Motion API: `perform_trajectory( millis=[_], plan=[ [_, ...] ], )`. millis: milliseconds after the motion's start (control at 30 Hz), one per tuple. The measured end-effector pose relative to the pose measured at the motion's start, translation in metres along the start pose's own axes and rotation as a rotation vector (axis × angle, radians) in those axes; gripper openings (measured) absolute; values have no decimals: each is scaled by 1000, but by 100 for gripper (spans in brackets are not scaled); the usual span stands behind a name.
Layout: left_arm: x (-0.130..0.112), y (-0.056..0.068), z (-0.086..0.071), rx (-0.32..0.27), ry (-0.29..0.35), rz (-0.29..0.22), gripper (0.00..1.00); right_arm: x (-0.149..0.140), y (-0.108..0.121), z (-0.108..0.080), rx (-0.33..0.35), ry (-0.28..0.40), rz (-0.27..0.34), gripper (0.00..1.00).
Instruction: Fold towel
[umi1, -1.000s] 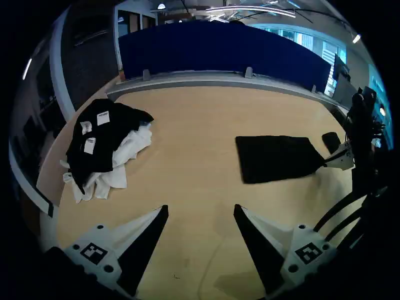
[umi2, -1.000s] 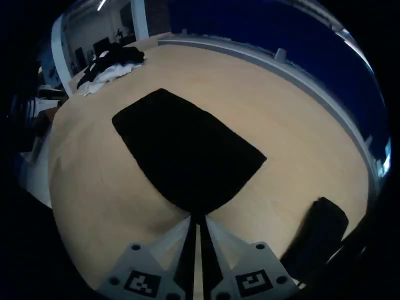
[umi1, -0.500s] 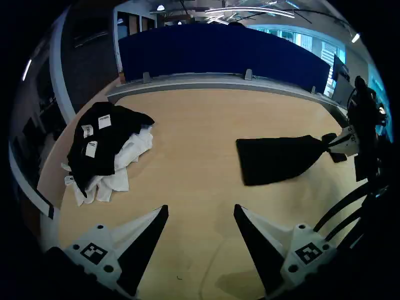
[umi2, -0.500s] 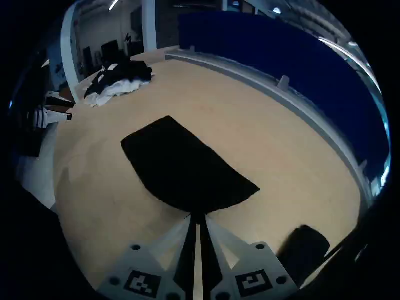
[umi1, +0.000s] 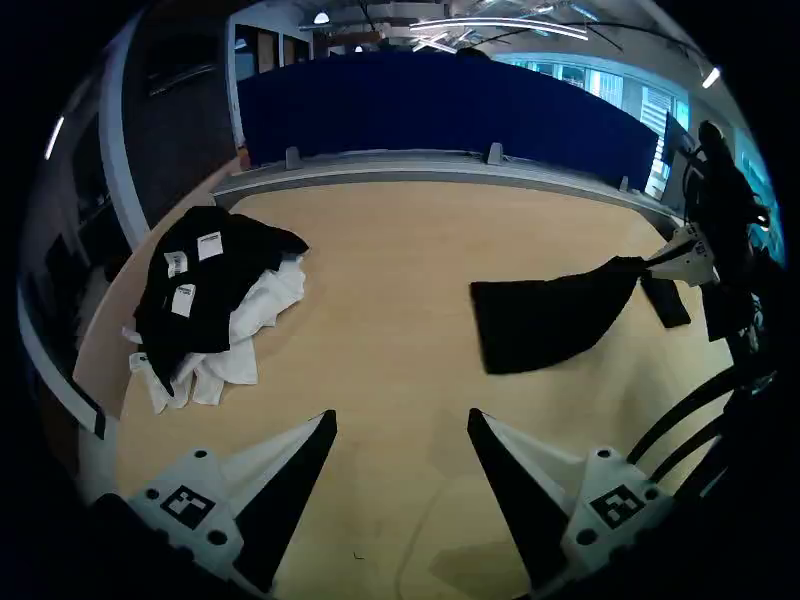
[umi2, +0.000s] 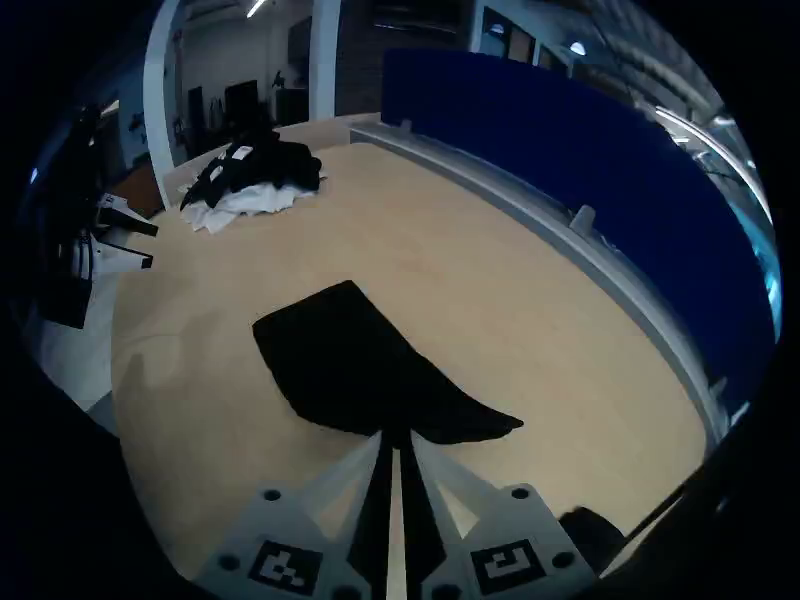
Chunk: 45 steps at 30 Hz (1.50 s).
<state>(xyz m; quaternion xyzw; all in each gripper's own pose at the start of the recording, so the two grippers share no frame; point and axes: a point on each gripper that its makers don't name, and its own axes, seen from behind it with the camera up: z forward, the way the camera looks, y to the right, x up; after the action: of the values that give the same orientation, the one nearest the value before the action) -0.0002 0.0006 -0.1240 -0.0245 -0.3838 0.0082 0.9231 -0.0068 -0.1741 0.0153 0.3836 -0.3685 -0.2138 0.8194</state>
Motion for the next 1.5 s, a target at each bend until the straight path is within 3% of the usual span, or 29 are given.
perform_trajectory(
  millis=[400, 667, 867, 1167, 1300, 1500],
  plan=[
    [-2, -4, -5, -1, 6, -11, 97, 32, -21, 18, 40, 11, -44, 5],
    [-2, -11, -13, 11, 20, -15, 97, 65, -58, 49, 107, 25, -90, 5],
    [-1, -22, -20, 36, 34, -20, 98, 78, -97, 86, 173, 21, -108, 5],
    [-6, -32, -29, 53, 44, -52, 97, 60, -158, 148, 280, -45, -35, 5],
    [-7, -36, -31, 55, 46, -60, 97, 50, -165, 155, 288, -68, -26, 5],
    [-7, -38, -32, 56, 48, -59, 97, 48, -165, 152, 286, -69, -18, 6]
  ],
)
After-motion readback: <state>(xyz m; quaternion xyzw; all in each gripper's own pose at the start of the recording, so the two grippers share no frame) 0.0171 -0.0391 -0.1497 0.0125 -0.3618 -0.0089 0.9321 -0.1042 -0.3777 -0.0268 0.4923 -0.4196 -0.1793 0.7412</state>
